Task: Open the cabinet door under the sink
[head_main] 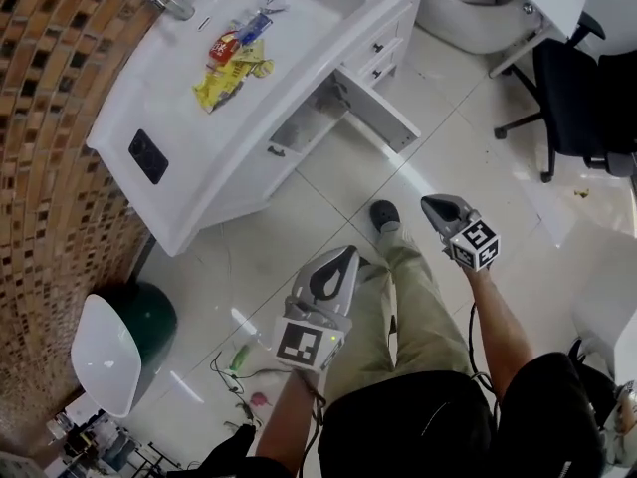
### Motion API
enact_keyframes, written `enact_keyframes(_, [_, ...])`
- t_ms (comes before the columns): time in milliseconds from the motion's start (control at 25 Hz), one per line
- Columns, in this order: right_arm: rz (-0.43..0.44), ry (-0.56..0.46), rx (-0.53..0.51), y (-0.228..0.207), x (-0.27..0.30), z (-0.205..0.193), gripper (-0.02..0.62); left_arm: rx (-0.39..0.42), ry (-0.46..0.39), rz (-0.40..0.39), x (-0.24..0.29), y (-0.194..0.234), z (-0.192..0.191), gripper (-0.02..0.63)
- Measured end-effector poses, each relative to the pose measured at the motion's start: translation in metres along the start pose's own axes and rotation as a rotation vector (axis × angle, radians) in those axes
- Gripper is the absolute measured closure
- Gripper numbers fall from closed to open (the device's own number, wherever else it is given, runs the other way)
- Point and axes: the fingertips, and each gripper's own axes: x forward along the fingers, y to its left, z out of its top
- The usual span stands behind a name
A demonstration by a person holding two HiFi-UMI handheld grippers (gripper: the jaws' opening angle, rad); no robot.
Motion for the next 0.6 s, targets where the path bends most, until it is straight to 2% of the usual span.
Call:
enact_keyframes(160, [0.19, -0.06, -0.066, 0.109, -0.026, 0.053, 0.603, -0.002, -0.063, 0.084, -0.052, -0.009, 0.011, 0.589])
enact_keyframes(320, [0.314, -0.111, -0.179, 0.203, -0.068, 0.103, 0.603, -0.015, -0.079, 0.144, -0.109, -0.029, 0.012, 0.589])
enact_keyframes(440, [0.39, -0.166, -0.222, 0.25, -0.113, 0.139, 0.603, -0.013, -0.089, 0.18, -0.142, -0.055, 0.011, 0.589])
enact_keyframes(600, [0.458, -0.231, -0.296, 0.279, -0.182, 0.165, 0.603, -0.002, -0.15, 0.239, -0.168, -0.106, 0.018, 0.589])
